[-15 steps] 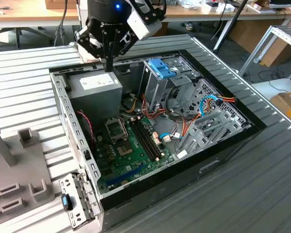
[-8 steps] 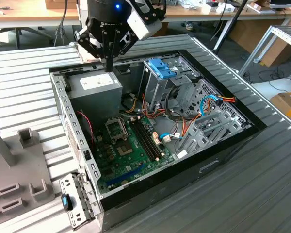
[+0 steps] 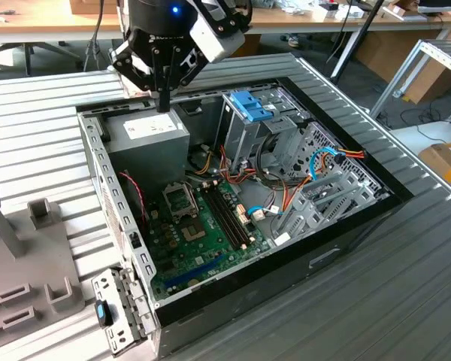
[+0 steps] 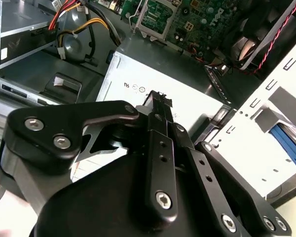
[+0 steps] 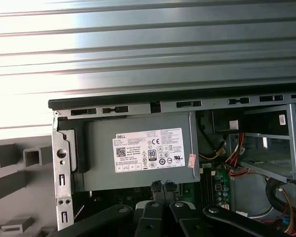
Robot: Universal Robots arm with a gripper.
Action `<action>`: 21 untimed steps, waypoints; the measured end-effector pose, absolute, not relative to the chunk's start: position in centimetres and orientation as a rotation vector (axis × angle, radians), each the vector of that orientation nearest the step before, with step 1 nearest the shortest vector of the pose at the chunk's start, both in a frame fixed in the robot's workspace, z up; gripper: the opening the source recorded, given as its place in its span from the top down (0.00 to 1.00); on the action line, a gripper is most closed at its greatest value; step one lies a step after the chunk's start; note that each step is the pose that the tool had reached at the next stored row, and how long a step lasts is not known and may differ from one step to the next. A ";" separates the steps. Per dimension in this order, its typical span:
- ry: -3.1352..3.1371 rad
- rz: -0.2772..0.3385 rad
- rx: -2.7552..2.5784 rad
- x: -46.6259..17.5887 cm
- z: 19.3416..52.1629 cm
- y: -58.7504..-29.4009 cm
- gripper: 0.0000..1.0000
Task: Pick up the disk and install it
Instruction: 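Reach for the disk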
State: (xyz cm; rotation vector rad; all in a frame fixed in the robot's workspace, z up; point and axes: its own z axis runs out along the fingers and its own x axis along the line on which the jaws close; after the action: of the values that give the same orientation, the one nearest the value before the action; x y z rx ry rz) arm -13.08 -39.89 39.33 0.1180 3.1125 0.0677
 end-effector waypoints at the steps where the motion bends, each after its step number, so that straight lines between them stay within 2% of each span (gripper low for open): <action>1: 3.112 0.068 0.118 -13.1 39.3 -39.9 0.89; 21: 3.112 0.068 0.118 -16.0 39.3 -39.9 0.89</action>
State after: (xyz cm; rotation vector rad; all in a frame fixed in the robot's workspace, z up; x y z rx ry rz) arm -16.01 -39.89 39.33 0.1179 3.1124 0.0677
